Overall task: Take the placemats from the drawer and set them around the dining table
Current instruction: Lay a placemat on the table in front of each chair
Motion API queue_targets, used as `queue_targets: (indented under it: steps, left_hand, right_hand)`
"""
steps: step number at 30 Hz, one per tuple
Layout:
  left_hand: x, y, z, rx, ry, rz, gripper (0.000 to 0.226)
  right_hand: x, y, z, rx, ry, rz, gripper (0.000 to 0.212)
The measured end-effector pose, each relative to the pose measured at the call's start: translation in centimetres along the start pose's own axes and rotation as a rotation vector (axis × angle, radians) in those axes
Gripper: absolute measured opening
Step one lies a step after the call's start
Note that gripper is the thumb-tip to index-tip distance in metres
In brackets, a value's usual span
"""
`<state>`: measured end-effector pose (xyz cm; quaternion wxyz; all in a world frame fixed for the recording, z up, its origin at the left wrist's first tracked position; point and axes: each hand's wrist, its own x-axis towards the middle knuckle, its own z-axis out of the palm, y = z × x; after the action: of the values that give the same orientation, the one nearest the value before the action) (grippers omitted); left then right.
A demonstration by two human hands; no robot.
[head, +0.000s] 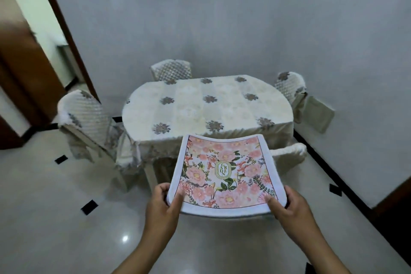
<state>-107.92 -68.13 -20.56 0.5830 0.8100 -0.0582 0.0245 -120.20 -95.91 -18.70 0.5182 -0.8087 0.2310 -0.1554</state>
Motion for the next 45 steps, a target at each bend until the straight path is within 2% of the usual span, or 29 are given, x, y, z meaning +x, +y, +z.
queue_targets:
  steps: [8, 14, 22, 26, 34, 40, 45]
  left_hand:
    - [16.4, -3.6, -5.1, -0.021, 0.058, -0.018, 0.016]
    - [27.4, -5.6, -6.5, -0.050, 0.063, -0.039, 0.019]
    - [39.2, -8.0, -4.0, -0.010, 0.145, -0.074, 0.020]
    - [45.9, -9.5, -2.3, 0.008, 0.183, -0.114, 0.020]
    - [57.3, -10.9, 0.5, 0.127, 0.269, -0.152, 0.023]
    - [65.0, -13.6, 1.4, 0.227, 0.211, -0.183, 0.024]
    - [70.7, -17.5, 1.7, 0.248, 0.080, -0.211, 0.024]
  right_hand:
    - [13.8, -5.4, 12.5, -0.016, -0.055, -0.035, 0.013]
    - [23.1, -8.4, 18.7, -0.031, -0.101, -0.032, 0.013]
    - [36.4, -9.3, 24.2, -0.040, -0.207, -0.072, 0.016]
    - [44.8, -9.1, 27.1, -0.103, -0.238, -0.101, 0.009]
    - [59.4, -8.9, 32.9, -0.203, -0.317, -0.116, 0.020]
    - [66.0, -7.5, 37.7, -0.241, -0.325, -0.068, 0.031]
    - [68.9, -5.5, 41.9, -0.285, -0.288, 0.024, 0.026]
